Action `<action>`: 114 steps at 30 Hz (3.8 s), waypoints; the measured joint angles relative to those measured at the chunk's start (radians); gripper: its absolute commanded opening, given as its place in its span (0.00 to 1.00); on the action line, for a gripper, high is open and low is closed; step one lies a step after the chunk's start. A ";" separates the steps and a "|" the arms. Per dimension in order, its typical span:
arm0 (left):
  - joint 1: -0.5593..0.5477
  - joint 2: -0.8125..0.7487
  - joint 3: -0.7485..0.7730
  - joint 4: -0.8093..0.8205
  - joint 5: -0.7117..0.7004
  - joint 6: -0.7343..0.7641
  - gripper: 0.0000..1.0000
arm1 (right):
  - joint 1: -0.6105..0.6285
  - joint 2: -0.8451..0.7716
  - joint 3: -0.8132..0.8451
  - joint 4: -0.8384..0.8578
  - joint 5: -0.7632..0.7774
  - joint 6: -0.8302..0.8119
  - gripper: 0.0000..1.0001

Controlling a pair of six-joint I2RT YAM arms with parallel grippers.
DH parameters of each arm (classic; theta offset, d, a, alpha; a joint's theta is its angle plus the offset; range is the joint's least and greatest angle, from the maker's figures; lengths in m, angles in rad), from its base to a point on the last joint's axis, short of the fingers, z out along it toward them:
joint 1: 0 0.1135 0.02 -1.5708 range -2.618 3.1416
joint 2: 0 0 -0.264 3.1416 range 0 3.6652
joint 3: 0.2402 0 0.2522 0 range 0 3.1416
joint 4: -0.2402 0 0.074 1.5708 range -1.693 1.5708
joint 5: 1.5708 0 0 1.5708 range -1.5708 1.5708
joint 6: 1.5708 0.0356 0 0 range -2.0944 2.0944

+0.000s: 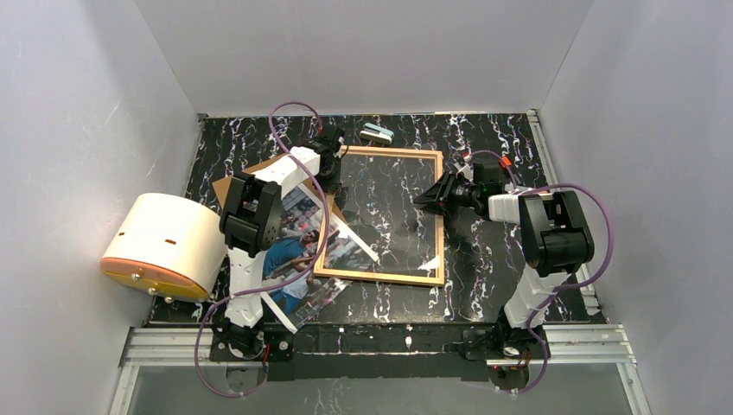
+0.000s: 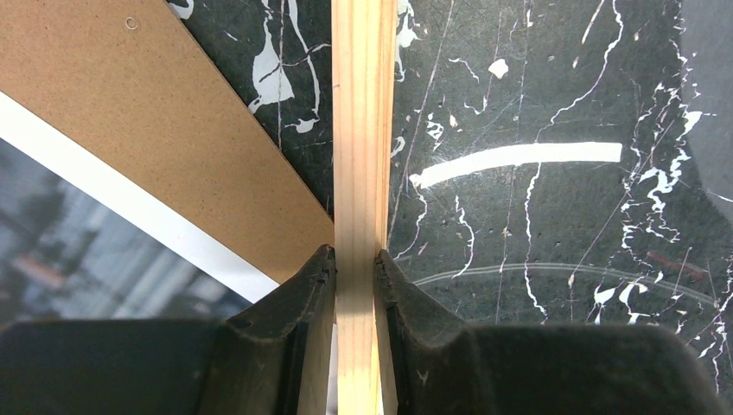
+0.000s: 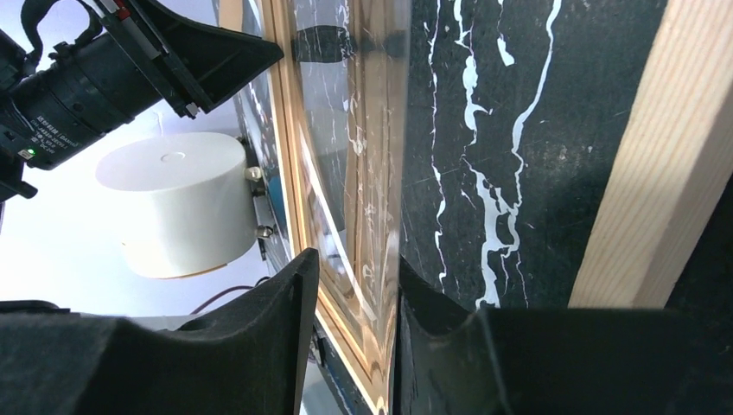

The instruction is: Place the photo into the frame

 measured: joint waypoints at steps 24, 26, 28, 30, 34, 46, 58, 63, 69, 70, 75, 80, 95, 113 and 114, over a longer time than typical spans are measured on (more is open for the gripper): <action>0.006 0.000 0.003 -0.009 0.014 -0.045 0.00 | 0.012 -0.053 -0.097 -0.042 -0.150 0.062 0.49; 0.008 0.000 0.003 -0.010 0.020 -0.059 0.00 | 0.024 -0.070 -0.117 -0.033 -0.173 0.075 0.44; 0.009 0.000 0.003 -0.010 0.025 -0.073 0.01 | 0.033 -0.080 -0.124 -0.026 -0.190 0.083 0.34; 0.009 0.000 0.003 -0.011 0.030 -0.084 0.03 | 0.040 -0.084 -0.125 -0.015 -0.204 0.088 0.24; 0.014 0.000 0.003 -0.012 0.039 -0.098 0.11 | 0.042 -0.085 -0.125 -0.015 -0.212 0.089 0.12; 0.041 -0.002 0.008 -0.089 0.071 -0.127 0.46 | 0.047 -0.123 -0.026 -0.167 -0.186 -0.004 0.01; 0.122 -0.073 -0.078 -0.054 0.214 -0.158 0.57 | 0.047 -0.143 0.117 -0.306 -0.208 -0.088 0.01; 0.145 -0.122 -0.127 -0.012 0.266 -0.164 0.60 | 0.050 -0.143 0.166 -0.348 -0.241 -0.117 0.01; 0.154 -0.154 -0.133 0.023 0.273 -0.172 0.45 | 0.071 -0.142 0.217 -0.397 -0.271 -0.155 0.01; 0.156 -0.156 -0.135 0.025 0.273 -0.174 0.43 | 0.076 -0.142 0.224 -0.401 -0.276 -0.159 0.01; 0.166 -0.156 -0.163 0.029 0.276 -0.176 0.40 | 0.096 -0.140 0.260 -0.412 -0.307 -0.162 0.01; 0.171 -0.152 -0.171 0.021 0.281 -0.177 0.37 | 0.105 -0.128 0.262 -0.414 -0.333 -0.170 0.01; 0.172 -0.130 -0.172 0.018 0.303 -0.174 0.31 | 0.143 -0.094 0.305 -0.428 -0.344 -0.318 0.01; 0.172 -0.129 -0.173 0.019 0.318 -0.174 0.30 | 0.170 -0.120 0.298 -0.503 -0.221 -0.515 0.53; 0.172 -0.129 -0.173 0.019 0.319 -0.174 0.30 | 0.166 -0.116 0.280 -0.493 -0.203 -0.502 0.57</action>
